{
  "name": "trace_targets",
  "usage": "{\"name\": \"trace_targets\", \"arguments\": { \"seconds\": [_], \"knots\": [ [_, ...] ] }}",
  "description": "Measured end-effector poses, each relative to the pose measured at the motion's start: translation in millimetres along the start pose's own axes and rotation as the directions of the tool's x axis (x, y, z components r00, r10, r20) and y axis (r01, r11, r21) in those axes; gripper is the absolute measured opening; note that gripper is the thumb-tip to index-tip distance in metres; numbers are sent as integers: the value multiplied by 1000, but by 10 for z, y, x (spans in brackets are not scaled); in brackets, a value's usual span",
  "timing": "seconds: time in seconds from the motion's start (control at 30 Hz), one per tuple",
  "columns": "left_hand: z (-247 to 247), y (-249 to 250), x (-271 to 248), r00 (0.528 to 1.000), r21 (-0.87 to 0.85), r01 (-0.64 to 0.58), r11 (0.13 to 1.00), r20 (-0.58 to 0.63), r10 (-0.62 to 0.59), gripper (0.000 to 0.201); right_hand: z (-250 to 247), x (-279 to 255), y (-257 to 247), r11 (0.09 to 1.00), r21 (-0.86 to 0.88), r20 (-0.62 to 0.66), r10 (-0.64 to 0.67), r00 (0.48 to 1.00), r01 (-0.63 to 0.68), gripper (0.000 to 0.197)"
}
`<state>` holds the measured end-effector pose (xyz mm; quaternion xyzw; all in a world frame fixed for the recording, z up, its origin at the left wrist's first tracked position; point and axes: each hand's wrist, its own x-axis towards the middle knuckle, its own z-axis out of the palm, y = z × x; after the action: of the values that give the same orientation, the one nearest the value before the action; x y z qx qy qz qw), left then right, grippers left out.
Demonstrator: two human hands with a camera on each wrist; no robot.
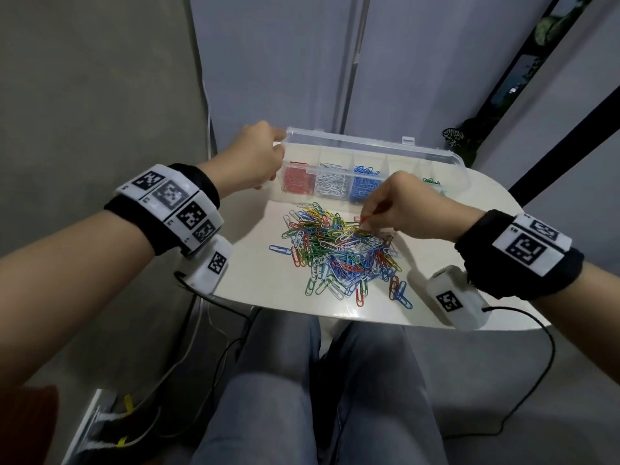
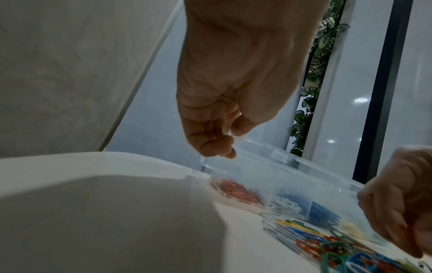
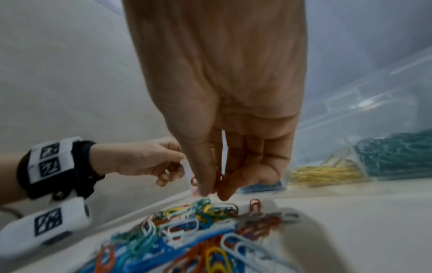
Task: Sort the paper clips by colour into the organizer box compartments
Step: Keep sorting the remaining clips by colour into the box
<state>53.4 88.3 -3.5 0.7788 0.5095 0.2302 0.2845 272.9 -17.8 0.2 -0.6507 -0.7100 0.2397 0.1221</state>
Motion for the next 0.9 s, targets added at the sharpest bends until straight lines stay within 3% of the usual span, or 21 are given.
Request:
{"name": "trace_targets", "arguments": {
  "seconds": [0.2, 0.33, 0.43, 0.67, 0.9],
  "knots": [
    [9, -3, -9, 1000, -6, -2, 1000, -2, 2, 36, -148, -83, 51, 878, 457, 38, 137, 990, -139, 8],
    [18, 6, -10, 1000, -12, -4, 1000, -2, 4, 38, -213, -101, 53, 800, 571, 80, 167, 983, -183, 8],
    [17, -1, -2, 1000, -20, 1, 1000, -5, -1, 39, -232, -69, 1, 802, 576, 30, 172, 985, -157, 6],
    [12, -23, 13, 1000, -40, 22, 999, -14, -23, 43, -332, 357, -419, 909, 414, -187, 133, 973, -44, 15],
    [-5, -17, 19, 999, -39, 33, 999, -6, -33, 41, -288, 759, -643, 939, 339, -143, 114, 983, -60, 18]
  ]
}}
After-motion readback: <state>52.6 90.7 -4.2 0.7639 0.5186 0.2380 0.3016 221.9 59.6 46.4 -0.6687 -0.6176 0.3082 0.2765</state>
